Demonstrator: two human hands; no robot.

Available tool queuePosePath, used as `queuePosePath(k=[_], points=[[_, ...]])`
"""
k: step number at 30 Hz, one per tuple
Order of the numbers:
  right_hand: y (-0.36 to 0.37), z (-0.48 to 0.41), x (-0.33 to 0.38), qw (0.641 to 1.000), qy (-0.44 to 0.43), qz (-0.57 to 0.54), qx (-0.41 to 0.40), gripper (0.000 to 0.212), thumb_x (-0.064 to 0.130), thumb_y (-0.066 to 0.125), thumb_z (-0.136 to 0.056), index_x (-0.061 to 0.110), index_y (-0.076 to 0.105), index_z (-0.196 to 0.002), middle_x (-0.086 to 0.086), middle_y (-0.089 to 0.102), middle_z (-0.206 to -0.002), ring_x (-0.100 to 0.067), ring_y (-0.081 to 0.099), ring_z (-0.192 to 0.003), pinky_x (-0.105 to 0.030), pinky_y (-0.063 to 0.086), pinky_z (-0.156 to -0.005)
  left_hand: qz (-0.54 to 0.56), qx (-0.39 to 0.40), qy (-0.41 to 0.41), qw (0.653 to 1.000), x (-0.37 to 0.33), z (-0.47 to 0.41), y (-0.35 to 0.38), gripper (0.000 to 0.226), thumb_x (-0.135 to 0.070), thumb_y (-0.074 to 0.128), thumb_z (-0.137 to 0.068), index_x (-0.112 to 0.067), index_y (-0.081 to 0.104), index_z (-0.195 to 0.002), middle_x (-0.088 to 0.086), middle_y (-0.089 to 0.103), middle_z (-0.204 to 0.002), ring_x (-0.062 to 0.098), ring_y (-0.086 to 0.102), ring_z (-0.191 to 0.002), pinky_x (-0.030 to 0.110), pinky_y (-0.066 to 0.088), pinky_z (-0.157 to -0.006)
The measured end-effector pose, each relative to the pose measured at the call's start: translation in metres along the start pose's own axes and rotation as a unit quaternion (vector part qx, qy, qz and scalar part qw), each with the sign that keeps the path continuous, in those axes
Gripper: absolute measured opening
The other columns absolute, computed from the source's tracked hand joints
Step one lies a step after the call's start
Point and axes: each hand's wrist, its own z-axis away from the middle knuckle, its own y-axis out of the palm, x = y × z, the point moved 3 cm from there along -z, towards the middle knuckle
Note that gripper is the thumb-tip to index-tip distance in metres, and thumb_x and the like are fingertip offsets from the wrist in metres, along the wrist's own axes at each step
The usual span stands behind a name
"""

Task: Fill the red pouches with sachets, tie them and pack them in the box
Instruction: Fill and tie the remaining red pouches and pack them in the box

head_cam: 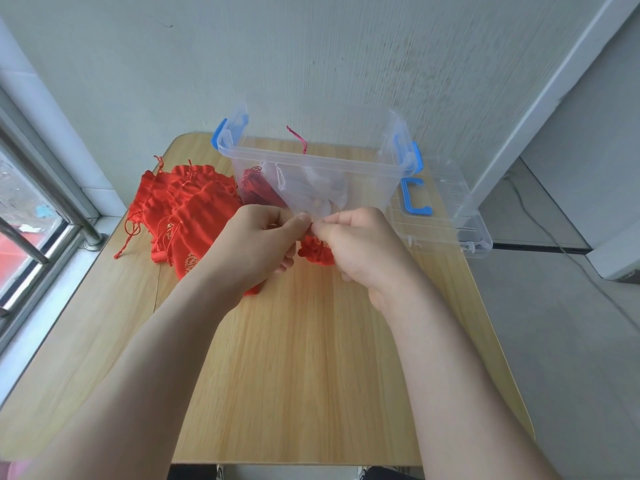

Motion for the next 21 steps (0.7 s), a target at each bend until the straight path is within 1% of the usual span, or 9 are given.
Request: queuePosePath(k=[2, 4, 5, 6, 9, 12, 15, 18, 21], points=[[0.001, -0.001, 0.0, 1.0, -0.006, 0.014, 0.002, 0.024, 0.02, 0.059, -0.107, 0.018, 0.077, -0.091, 0.017, 0.071, -0.06, 0.008, 0.058, -0.047, -0.008, 0.038, -0.043, -0.018, -0.021, 0.026, 0.999, 0.001, 0.0, -0.002, 0.041, -0.038, 0.064, -0.105, -0.013, 0.07, -0.073, -0.001, 0.069, -0.064, 0.019, 0.069, -0.064, 0.054, 0.064, -0.082], [0.001, -0.005, -0.002, 0.999, -0.012, 0.044, -0.014, 0.022, 0.021, 0.055, -0.108, 0.023, 0.076, -0.106, 0.015, 0.076, -0.085, 0.004, 0.068, -0.073, -0.016, 0.049, -0.06, -0.037, -0.049, 0.032, 0.998, 0.004, -0.002, -0.003, 0.041, -0.04, 0.064, -0.104, -0.014, 0.071, -0.074, 0.002, 0.074, -0.069, 0.026, 0.073, -0.072, 0.055, 0.064, -0.081], [0.001, -0.007, -0.004, 0.997, -0.018, 0.069, -0.028, 0.023, 0.022, 0.053, -0.108, 0.025, 0.075, -0.113, 0.01, 0.076, -0.098, -0.003, 0.07, -0.088, -0.022, 0.054, -0.071, -0.044, -0.062, 0.029, 0.997, 0.006, -0.002, -0.004, 0.04, -0.041, 0.064, -0.103, -0.013, 0.072, -0.075, 0.003, 0.075, -0.072, 0.029, 0.074, -0.076, 0.055, 0.064, -0.08], [0.0, -0.009, -0.006, 0.994, -0.027, 0.098, -0.042, 0.024, 0.021, 0.052, -0.107, 0.026, 0.074, -0.117, 0.007, 0.074, -0.106, -0.01, 0.07, -0.096, -0.026, 0.056, -0.078, -0.049, -0.072, 0.026, 0.996, 0.007, -0.003, -0.005, 0.039, -0.04, 0.064, -0.102, -0.012, 0.072, -0.076, 0.002, 0.075, -0.073, 0.029, 0.074, -0.078, 0.054, 0.064, -0.08], [0.002, -0.012, -0.013, 0.981, -0.038, 0.181, -0.057, 0.025, 0.02, 0.048, -0.107, 0.025, 0.07, -0.117, 0.003, 0.071, -0.103, -0.014, 0.069, -0.091, -0.025, 0.052, -0.069, -0.071, -0.078, 0.036, 0.994, 0.01, -0.004, -0.006, 0.035, -0.039, 0.067, -0.1, -0.014, 0.074, -0.077, -0.004, 0.077, -0.073, 0.023, 0.075, -0.077, 0.05, 0.064, -0.079], [0.008, -0.014, -0.023, 0.972, -0.033, 0.228, -0.051, 0.024, 0.017, 0.049, -0.103, 0.022, 0.069, -0.114, -0.008, 0.076, -0.094, -0.027, 0.074, -0.081, -0.038, 0.063, -0.074, -0.11, -0.064, 0.073, 0.989, 0.009, -0.004, -0.005, 0.03, -0.038, 0.068, -0.101, -0.015, 0.072, -0.081, -0.006, 0.078, -0.076, 0.012, 0.075, -0.076, 0.047, 0.063, -0.081], [0.01, -0.015, -0.028, 0.966, -0.027, 0.25, -0.052, 0.022, 0.018, 0.05, -0.101, 0.024, 0.07, -0.11, -0.008, 0.076, -0.092, -0.028, 0.074, -0.079, -0.044, 0.065, -0.074, -0.135, -0.037, 0.082, 0.987, 0.008, -0.002, -0.001, 0.03, -0.034, 0.069, -0.102, -0.012, 0.067, -0.083, -0.005, 0.078, -0.07, 0.003, 0.073, -0.064, 0.042, 0.062, -0.078], [0.009, -0.016, -0.032, 0.963, -0.018, 0.264, -0.049, 0.017, 0.021, 0.052, -0.101, 0.023, 0.068, -0.108, -0.007, 0.076, -0.091, -0.028, 0.074, -0.081, -0.045, 0.065, -0.075, -0.163, -0.013, 0.068, 0.984, 0.008, -0.001, 0.002, 0.03, -0.032, 0.068, -0.103, -0.008, 0.063, -0.085, -0.001, 0.078, -0.068, 0.006, 0.073, -0.058, 0.038, 0.061, -0.068], [0.01, -0.015, -0.035, 0.961, 0.002, 0.277, -0.021, 0.008, 0.017, 0.057, -0.096, 0.021, 0.064, -0.096, -0.006, 0.077, -0.092, -0.028, 0.075, -0.082, -0.044, 0.065, -0.077, -0.156, 0.016, 0.038, 0.987, 0.013, -0.001, 0.004, 0.031, -0.026, 0.066, -0.104, -0.003, 0.06, -0.085, 0.004, 0.079, -0.071, 0.017, 0.077, -0.061, 0.047, 0.065, -0.067]])
